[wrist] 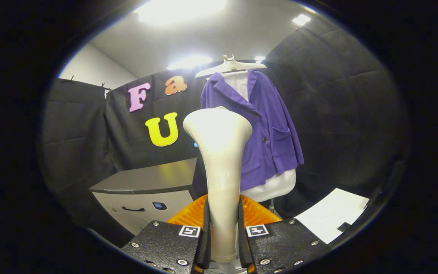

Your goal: Iron the clothes twice with a garment steamer, once on the left side and once on the right side.

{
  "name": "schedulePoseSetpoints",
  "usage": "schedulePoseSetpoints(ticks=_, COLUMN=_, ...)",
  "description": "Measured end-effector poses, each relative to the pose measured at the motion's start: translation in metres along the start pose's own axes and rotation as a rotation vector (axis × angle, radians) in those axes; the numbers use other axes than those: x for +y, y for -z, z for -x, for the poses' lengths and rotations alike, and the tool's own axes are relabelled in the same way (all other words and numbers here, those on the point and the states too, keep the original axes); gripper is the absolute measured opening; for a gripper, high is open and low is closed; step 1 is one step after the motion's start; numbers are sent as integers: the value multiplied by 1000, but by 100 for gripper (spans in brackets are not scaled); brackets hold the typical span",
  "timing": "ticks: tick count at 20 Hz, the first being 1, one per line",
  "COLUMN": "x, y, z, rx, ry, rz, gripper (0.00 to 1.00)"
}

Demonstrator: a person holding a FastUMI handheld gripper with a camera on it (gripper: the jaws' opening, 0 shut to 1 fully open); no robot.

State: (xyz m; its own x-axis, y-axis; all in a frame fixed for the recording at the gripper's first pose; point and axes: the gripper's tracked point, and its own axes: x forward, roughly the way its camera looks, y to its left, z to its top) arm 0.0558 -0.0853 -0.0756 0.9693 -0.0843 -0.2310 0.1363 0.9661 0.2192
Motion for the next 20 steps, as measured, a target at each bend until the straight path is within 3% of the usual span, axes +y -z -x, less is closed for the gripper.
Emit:
schedulePoseSetpoints(ticks=5, x=21, y=13, z=14, rx=24, ry=-48, rz=30, gripper=29)
schedulePoseSetpoints(ticks=20, x=38, y=31, z=16, rx=72, ry=-83, rz=42, gripper=31)
